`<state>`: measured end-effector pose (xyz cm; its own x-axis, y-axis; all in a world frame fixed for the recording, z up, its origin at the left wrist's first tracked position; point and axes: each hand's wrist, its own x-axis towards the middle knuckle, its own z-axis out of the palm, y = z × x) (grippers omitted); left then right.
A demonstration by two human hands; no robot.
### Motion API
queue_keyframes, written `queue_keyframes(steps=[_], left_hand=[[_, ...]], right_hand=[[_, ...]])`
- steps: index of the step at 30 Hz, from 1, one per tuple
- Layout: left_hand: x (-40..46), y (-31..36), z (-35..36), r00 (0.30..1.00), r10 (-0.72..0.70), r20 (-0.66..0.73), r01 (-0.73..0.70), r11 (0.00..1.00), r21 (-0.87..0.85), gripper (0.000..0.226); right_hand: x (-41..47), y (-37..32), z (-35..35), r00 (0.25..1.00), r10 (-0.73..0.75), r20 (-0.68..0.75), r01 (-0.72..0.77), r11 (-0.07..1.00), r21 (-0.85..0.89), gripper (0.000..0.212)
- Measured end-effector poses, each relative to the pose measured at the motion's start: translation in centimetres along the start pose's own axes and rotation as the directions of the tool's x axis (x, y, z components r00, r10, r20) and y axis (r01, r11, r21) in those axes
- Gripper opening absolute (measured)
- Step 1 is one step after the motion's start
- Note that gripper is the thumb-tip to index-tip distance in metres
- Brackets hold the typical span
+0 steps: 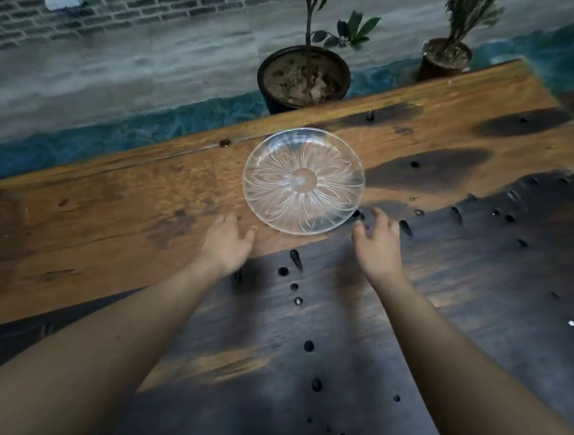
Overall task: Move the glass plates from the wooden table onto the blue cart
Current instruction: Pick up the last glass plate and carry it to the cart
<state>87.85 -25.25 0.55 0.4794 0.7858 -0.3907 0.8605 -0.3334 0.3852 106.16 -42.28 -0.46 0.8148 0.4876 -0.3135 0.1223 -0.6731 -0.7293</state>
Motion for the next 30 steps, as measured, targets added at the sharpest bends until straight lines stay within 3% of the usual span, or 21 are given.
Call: queue_keyframes(steps=[10,16,22,27,30], left_hand=[[8.9,-0.5,2.8,0.996,-0.083,-0.034,0.08,0.993,-0.091,0.05],[12.4,-0.9,4.9,0.987,-0.115,-0.115,0.088,0.973,-0.215,0.034],[14.2,-1.5,6.3,0.967,-0.253,-0.043,0.187,0.809,-0.557,0.023],[13.1,-2.3,5.6,0.958,-0.284,0.046,0.238,0.691,-0.682,0.029],[10.4,-2.8,4.0,0.961,-0.271,0.052,0.227,0.67,-0.707,0.032]], right_hand=[[7.8,1.6,4.2,0.997,0.074,-0.003,-0.074,0.997,0.011,0.054],[10.0,2.5,6.3,0.994,0.09,-0.067,-0.09,0.996,0.0,0.045],[10.8,3.2,6.7,0.991,0.095,-0.093,-0.1,0.994,-0.048,0.03],[9.5,3.1,6.5,0.988,0.145,-0.057,-0.145,0.989,0.01,0.032],[7.6,2.1,5.8,0.99,0.128,-0.063,-0.126,0.991,0.042,0.031]])
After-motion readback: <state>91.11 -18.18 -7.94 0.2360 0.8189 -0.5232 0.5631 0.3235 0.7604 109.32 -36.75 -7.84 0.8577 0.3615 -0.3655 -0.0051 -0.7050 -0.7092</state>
